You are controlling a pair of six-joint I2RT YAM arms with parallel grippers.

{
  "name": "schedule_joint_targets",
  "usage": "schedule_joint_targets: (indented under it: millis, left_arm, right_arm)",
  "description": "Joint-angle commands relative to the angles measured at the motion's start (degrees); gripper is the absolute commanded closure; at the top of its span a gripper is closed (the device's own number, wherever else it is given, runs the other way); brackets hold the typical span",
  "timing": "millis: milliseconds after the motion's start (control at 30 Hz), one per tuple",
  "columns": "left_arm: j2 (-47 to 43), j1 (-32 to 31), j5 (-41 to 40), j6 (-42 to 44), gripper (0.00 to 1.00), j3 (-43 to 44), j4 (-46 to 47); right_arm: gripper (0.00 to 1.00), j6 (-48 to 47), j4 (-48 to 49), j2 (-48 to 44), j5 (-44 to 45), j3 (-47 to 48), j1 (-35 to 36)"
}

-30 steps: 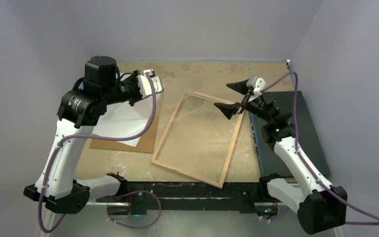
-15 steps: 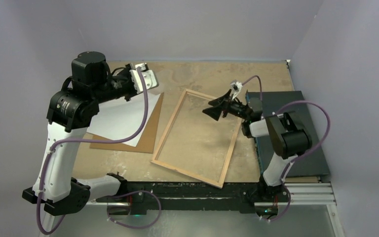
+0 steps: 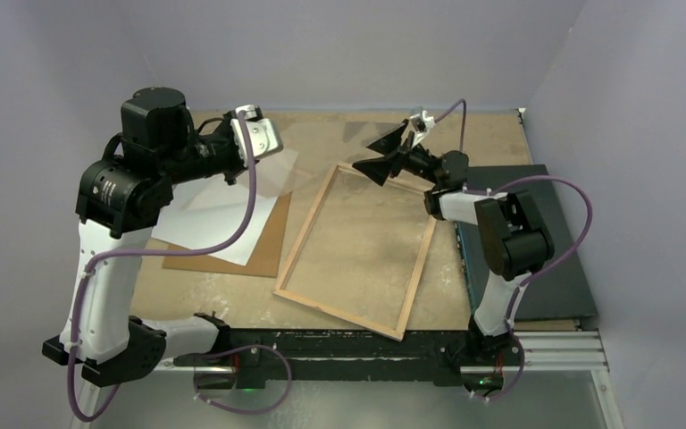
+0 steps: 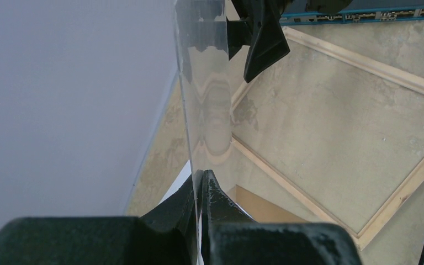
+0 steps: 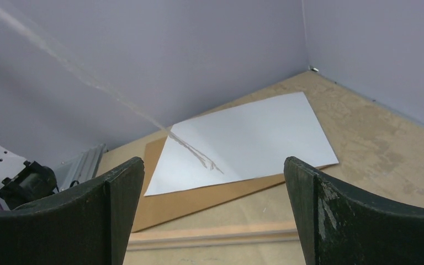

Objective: Put the photo into the frame
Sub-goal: Adjust the photo frame item at the center of the board.

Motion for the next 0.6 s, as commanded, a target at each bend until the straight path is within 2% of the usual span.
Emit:
schedule_joint_targets:
  millis: [0,367,567]
  left_arm:
    - [0.3,0.0,2.4,-2.7,1.00,3.6,1.2]
    - [0.6,0.0,1.9,-4.8,1.00,5.8,2.9]
    - [-0.4,0.0,0.9,-5.9,1.00,5.2,5.3]
  right_arm:
    - [0.01,0.1,35.5,-3.0,-0.5,3.1,0.3]
    - [0.04,2.2,35.5,-5.5,-0.7,9.0,2.6]
    - [0.15,4.1,35.5,-9.5,-1.7,8.1,2.6]
